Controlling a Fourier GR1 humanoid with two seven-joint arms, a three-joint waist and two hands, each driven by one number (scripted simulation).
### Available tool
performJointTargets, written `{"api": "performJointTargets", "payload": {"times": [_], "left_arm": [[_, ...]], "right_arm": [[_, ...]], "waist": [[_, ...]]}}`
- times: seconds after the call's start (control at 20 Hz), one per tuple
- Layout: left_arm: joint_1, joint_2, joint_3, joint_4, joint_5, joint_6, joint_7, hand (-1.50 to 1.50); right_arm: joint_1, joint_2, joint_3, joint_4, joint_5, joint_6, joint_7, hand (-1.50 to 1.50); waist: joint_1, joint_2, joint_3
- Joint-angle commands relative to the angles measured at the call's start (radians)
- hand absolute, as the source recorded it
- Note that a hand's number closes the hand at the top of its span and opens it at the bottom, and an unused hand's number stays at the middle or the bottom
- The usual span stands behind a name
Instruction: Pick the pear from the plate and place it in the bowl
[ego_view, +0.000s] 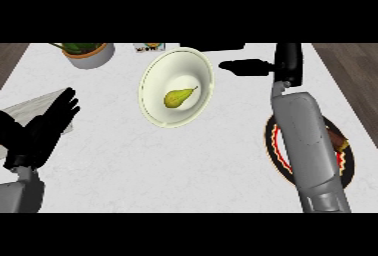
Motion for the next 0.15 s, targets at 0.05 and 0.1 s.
{"api": "performJointTargets", "payload": {"times": [0.05,0.1], "left_arm": [[0.011,0.013,0.018,-0.017,0.008,-0.001,0.002,0.0],[0.01,0.017,0.015,-0.014,0.0,0.001,0.006,0.0]], "right_arm": [[0.235,0.013,0.112,-0.289,-0.105,0.068,0.008,1.5],[0.283,0.013,0.174,-0.328,-0.073,0.079,0.032,1.5]], "waist": [[-0.02,-0.006,0.001],[-0.022,-0.005,-0.001]]}}
